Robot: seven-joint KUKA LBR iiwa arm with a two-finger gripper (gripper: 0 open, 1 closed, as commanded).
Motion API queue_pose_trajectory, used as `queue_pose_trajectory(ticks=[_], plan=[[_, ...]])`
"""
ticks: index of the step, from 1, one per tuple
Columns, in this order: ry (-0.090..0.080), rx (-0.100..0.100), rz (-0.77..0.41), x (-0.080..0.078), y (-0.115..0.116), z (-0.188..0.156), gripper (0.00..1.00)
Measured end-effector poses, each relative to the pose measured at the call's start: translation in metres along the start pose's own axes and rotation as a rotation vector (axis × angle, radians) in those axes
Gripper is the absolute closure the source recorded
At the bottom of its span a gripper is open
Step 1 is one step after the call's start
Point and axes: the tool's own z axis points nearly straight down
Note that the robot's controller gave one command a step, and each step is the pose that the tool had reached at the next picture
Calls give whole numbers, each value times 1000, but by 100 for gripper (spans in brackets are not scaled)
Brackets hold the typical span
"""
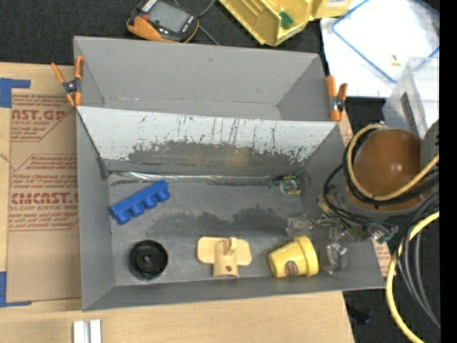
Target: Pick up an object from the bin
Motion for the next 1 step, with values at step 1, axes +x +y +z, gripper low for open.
queue_pose_trajectory(ticks=[1], plan=[[-5, 3, -170, -24, 19, -72, 0]])
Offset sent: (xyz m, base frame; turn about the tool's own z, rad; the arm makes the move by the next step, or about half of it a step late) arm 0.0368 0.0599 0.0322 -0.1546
